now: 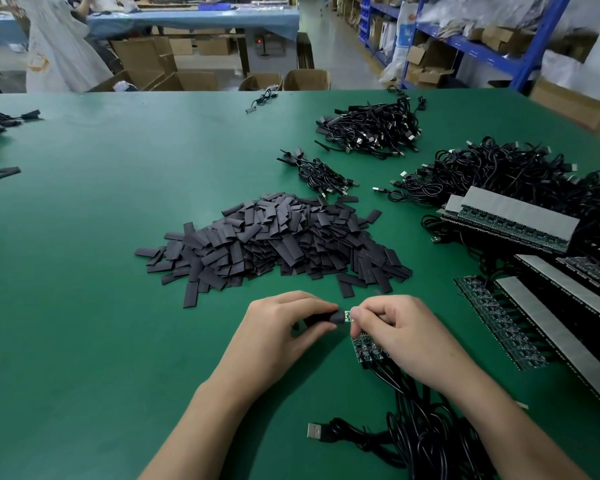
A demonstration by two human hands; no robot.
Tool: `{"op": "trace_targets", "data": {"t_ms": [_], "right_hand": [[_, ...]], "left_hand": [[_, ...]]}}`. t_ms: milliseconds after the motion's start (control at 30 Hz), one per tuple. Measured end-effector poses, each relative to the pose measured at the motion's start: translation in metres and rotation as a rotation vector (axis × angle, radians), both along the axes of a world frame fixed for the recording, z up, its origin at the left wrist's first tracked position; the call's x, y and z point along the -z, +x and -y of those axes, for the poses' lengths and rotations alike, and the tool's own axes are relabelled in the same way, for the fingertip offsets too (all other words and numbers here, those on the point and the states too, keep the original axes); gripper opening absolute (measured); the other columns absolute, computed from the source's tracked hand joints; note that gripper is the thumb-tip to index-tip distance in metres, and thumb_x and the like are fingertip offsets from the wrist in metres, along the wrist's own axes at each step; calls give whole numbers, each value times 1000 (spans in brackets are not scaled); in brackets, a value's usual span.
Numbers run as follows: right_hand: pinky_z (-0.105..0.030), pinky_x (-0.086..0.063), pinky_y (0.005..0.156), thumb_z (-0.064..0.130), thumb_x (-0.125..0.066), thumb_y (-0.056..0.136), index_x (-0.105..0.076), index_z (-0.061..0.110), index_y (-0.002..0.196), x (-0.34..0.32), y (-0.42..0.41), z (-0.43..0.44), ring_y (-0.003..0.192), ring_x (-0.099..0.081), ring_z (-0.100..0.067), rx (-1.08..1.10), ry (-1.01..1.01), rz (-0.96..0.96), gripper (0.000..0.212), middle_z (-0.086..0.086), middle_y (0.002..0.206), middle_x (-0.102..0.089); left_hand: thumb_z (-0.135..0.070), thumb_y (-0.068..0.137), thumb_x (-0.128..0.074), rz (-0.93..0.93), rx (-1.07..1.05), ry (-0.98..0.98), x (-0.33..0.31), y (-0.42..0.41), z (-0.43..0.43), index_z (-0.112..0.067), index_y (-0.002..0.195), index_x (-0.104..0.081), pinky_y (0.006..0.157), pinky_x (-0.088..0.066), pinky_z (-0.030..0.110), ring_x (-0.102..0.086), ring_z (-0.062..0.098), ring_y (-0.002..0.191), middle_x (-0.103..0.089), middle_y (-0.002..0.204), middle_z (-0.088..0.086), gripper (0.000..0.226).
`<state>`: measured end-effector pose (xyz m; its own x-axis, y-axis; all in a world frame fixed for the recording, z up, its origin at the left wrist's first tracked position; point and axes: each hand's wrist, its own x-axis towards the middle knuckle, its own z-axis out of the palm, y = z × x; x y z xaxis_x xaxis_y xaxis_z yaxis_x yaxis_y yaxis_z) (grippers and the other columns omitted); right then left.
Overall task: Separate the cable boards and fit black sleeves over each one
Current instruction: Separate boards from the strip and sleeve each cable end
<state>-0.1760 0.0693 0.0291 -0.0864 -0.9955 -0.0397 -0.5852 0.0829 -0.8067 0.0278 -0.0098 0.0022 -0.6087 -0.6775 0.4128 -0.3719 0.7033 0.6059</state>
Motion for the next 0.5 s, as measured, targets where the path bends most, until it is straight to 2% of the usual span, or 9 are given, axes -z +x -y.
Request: {"op": "trace_targets", "data": {"t_ms": [300, 400, 500], "right_hand": [[-25, -22, 47, 37, -56, 102, -72, 31, 75, -2, 1, -1, 46, -27, -7, -48, 21, -11, 32, 8, 49, -34], [-22, -29, 51, 36, -58, 102, -73, 30, 81, -3, 0, -1, 49, -38, -4, -65, 12, 11, 27, 9, 53, -46], [-25, -44, 60, 32, -63, 100, -70, 30, 87, -5, -6, 0, 56, -55, -3, -36, -19, 55, 15, 9, 61, -64]], "left_hand": [[-32, 91, -77, -23, 4, -31, 2, -4, -2, -27, 107, -76, 79, -56, 24, -67, -2, 89, -72, 100, -19, 17], [-34, 92, -76, -47, -15, -41, 2, -3, -2, -30, 107, -75, 78, -56, 24, -67, -2, 90, -71, 101, -20, 15], [-35, 91, -76, -72, -51, -31, 3, -2, 0, -32, 107, -75, 78, -56, 26, -68, -1, 90, -72, 101, -21, 16]]}}
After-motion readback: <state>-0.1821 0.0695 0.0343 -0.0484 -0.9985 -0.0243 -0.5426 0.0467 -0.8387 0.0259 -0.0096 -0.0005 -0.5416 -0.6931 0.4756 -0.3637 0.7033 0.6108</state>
